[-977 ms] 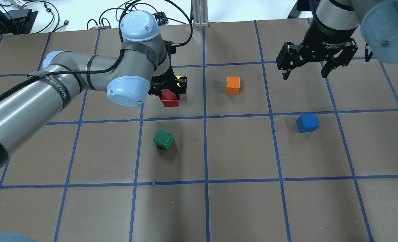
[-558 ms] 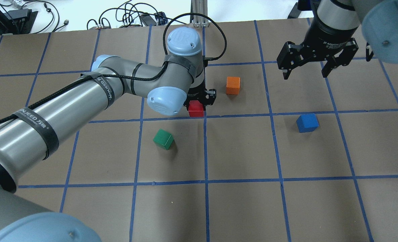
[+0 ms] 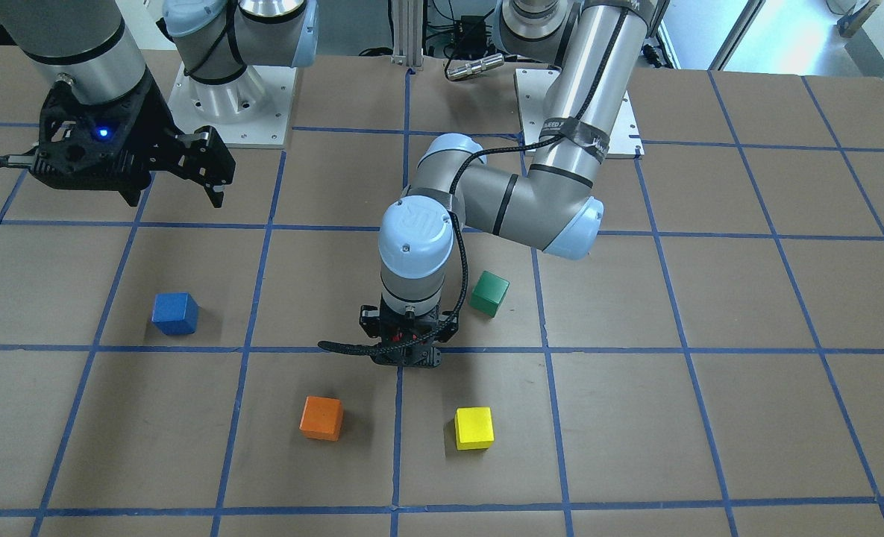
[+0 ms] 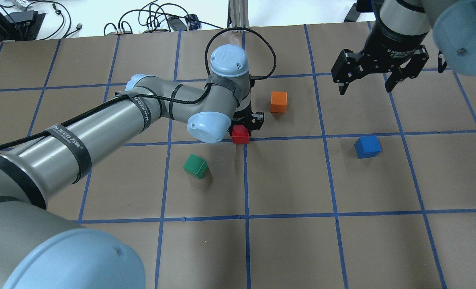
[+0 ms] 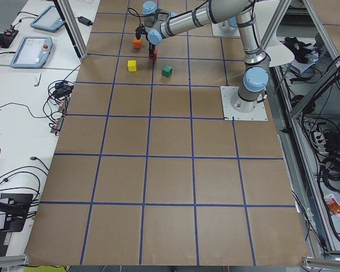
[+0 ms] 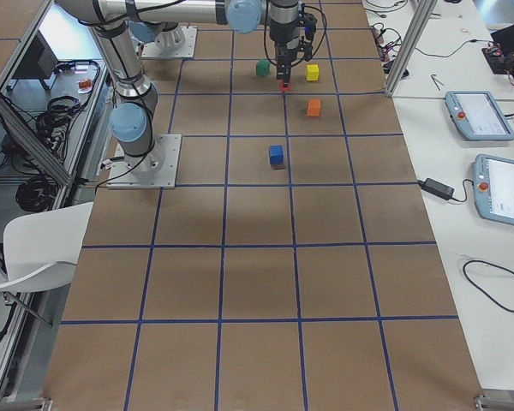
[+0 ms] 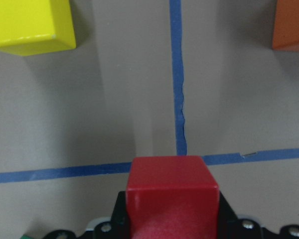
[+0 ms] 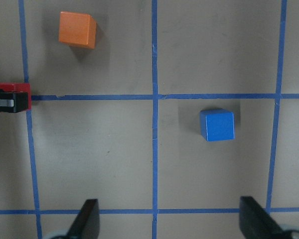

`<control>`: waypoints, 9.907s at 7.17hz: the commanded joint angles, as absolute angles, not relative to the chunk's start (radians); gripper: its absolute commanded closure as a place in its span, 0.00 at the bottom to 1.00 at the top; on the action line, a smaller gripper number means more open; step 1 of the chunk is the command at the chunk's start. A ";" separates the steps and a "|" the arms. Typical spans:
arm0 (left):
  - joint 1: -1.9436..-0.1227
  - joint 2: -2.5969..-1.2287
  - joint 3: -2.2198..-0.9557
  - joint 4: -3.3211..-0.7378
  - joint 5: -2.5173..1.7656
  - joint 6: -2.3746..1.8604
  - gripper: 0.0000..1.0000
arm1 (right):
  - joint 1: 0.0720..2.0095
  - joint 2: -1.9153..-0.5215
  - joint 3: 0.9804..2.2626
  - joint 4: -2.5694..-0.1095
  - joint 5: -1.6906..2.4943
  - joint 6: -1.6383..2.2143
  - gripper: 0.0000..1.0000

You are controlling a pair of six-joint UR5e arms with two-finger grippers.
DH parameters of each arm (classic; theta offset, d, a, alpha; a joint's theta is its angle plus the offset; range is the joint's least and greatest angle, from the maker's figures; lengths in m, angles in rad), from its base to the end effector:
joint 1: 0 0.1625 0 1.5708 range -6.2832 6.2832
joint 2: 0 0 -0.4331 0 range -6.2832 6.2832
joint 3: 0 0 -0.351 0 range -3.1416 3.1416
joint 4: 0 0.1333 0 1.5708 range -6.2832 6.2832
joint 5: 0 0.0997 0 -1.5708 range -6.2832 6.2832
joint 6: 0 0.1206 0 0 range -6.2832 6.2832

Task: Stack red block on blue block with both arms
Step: 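Set the red cube down and open the left gripper, then raise the left gripper back toward its start pose, then move the right gripper over the red cube and grasp it, then carry the red cube with the right gripper above the blue cube, then lower the red cube onto the blue cube with the right gripper, then open the right gripper and lift it away from the stack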

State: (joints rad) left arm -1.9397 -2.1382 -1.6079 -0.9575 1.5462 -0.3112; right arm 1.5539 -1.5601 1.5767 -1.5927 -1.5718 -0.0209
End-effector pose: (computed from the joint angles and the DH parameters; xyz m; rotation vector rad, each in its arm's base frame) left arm -0.3515 -0.5313 0.2086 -0.0900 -3.1142 0.0001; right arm 0.1255 -0.4581 0.4697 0.0063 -3.1405 0.0083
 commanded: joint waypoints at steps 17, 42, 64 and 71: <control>-1.562 -1.531 -1.604 -1.492 1.578 0.144 0.00 | 1.825 -1.223 1.577 -1.992 -1.536 0.225 0.00; -1.563 -1.529 -1.608 -1.489 1.577 0.155 0.00 | 1.538 -1.318 1.511 -1.638 -1.509 0.129 1.00; -1.563 -1.523 -1.609 -1.489 1.578 0.155 0.00 | 1.325 -1.359 1.928 -2.006 -1.578 -0.362 0.49; -1.563 -1.525 -1.609 -1.489 1.577 0.155 0.00 | 1.325 -1.384 1.881 -1.973 -1.594 -0.359 0.00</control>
State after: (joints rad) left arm -1.5631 -1.5254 -1.6091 -1.4895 1.5769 0.1549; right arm 1.3254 -1.3717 1.9131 -1.9972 -1.5861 -0.3610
